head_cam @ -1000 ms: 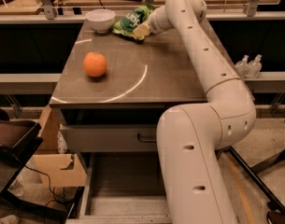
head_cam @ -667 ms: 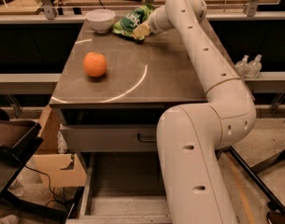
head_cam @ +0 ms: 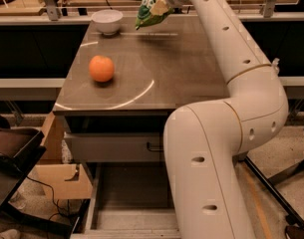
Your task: Place green rice chip bag into middle drawer
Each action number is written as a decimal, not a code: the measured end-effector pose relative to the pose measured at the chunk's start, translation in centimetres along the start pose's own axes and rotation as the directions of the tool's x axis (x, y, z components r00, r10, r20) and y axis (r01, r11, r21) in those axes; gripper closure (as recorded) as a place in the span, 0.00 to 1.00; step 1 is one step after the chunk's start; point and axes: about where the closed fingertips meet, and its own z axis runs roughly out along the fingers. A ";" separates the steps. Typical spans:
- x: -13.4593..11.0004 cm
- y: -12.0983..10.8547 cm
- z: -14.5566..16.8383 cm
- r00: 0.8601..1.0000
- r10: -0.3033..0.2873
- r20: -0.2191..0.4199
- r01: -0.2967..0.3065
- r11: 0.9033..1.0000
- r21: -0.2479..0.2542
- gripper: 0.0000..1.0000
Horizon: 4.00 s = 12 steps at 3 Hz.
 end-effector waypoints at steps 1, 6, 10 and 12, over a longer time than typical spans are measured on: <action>-2.0 -1.8 -2.8 0.998 -0.057 -0.013 0.057 0.997 0.050 1.00; -3.6 -3.4 -8.1 0.988 -0.155 -0.020 0.156 0.986 0.052 1.00; -3.1 -2.4 -6.5 0.987 -0.157 -0.029 0.158 0.987 0.030 0.04; -3.0 -2.2 -6.3 0.987 -0.157 -0.030 0.158 0.987 0.027 0.00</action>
Offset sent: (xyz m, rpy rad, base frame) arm -0.0320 -0.0347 0.1141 -0.1350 -0.1090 -0.0376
